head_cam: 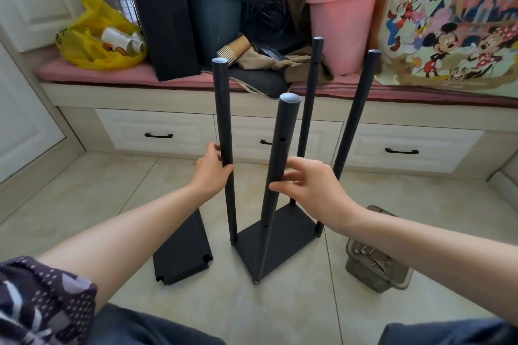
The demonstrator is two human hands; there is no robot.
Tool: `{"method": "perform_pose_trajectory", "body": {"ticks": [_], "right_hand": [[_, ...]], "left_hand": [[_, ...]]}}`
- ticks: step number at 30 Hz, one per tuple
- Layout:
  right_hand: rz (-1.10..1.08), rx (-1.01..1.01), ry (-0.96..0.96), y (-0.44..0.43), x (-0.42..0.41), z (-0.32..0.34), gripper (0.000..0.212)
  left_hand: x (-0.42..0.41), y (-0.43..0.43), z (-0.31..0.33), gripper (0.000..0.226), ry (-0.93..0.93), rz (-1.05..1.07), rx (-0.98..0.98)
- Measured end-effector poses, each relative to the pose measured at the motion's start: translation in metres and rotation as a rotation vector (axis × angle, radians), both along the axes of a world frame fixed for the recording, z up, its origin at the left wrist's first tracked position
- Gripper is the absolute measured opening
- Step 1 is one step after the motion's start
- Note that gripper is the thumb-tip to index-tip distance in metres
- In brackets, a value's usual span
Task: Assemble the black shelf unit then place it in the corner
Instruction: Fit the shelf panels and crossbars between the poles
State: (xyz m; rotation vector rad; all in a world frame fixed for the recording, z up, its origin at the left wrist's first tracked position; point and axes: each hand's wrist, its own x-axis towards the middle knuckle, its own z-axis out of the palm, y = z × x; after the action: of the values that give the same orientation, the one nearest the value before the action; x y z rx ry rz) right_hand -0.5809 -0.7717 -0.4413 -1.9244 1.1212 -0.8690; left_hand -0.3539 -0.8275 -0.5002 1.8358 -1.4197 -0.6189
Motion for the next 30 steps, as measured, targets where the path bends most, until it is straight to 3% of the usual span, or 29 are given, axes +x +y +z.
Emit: {"method": "perform_pose_trajectory", "body": {"ticks": [5,10,12,14,19,22,26,30], "right_hand": [[0.026,0.032,0.143,-0.021,-0.024,-0.006,0.027],[-0.276,0.126,0.301,-0.071,-0.071,-0.024,0.034],[-0.368,0.161,0.356,-0.089,-0.087,-0.031,0.040],[-0.432,0.222,0.403,-0.103,-0.099,-0.035,0.047],[-0.524,0.311,0.338,-0.134,-0.111,-0.036,0.073],[-0.530,0.290,0.261,-0.146,-0.108,-0.034,0.081],[-0.414,0.293,0.229,-0.156,-0.099,-0.028,0.076],[-0.406,0.296,0.171,-0.157,-0.099,-0.026,0.053]], "left_hand": [[-0.003,0.012,0.006,0.067,-0.134,-0.087,0.277],[-0.023,0.033,0.030,0.065,-0.474,-0.329,0.564],[-0.032,0.039,0.040,0.072,-0.412,-0.444,0.564],[-0.040,0.043,0.047,0.062,-0.265,-0.499,0.486],[-0.054,0.046,0.039,0.046,0.010,-0.389,0.257],[-0.056,0.046,0.027,0.025,0.069,-0.355,0.209],[-0.053,0.044,0.022,0.016,0.083,-0.339,0.210],[-0.054,0.042,0.023,0.017,0.091,-0.334,0.192]]}}
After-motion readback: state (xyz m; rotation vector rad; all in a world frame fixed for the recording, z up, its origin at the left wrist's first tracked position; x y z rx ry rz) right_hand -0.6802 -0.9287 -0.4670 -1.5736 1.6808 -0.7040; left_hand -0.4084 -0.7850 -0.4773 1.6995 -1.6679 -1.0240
